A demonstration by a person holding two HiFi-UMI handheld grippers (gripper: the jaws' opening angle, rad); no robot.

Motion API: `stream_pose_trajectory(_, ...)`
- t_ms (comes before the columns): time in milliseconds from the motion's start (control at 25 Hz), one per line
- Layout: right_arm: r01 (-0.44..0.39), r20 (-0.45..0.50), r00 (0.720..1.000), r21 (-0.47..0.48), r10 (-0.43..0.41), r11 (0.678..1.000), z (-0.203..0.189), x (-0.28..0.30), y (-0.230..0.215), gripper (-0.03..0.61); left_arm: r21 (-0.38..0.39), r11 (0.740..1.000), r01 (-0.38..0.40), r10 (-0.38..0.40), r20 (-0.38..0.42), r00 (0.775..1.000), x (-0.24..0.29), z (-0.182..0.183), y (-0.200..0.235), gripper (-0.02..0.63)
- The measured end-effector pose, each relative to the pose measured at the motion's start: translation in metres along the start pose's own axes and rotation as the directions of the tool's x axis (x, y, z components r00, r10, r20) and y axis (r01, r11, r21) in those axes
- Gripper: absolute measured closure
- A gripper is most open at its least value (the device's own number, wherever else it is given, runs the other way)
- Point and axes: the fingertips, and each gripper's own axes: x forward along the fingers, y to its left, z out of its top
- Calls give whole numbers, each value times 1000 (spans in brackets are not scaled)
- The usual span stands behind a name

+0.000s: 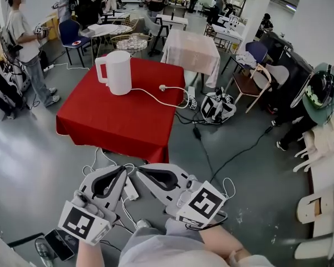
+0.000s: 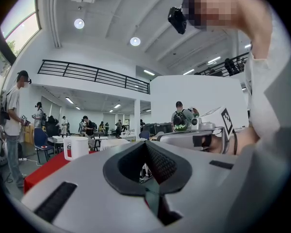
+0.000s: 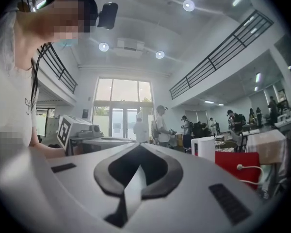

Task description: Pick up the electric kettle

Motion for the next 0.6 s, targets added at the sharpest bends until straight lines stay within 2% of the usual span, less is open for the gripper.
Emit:
stream_pose_trajectory(240, -7, -20, 1000, -8, 7, 1000, -6, 7, -15, 571, -21, 1000, 9, -9, 11, 1000, 13, -6, 13, 604)
stream_pose_trajectory(600, -44, -21, 999, -17, 44, 999, -7, 38, -78, 571, -21, 999, -27, 27, 21, 999, 65, -4, 59, 604)
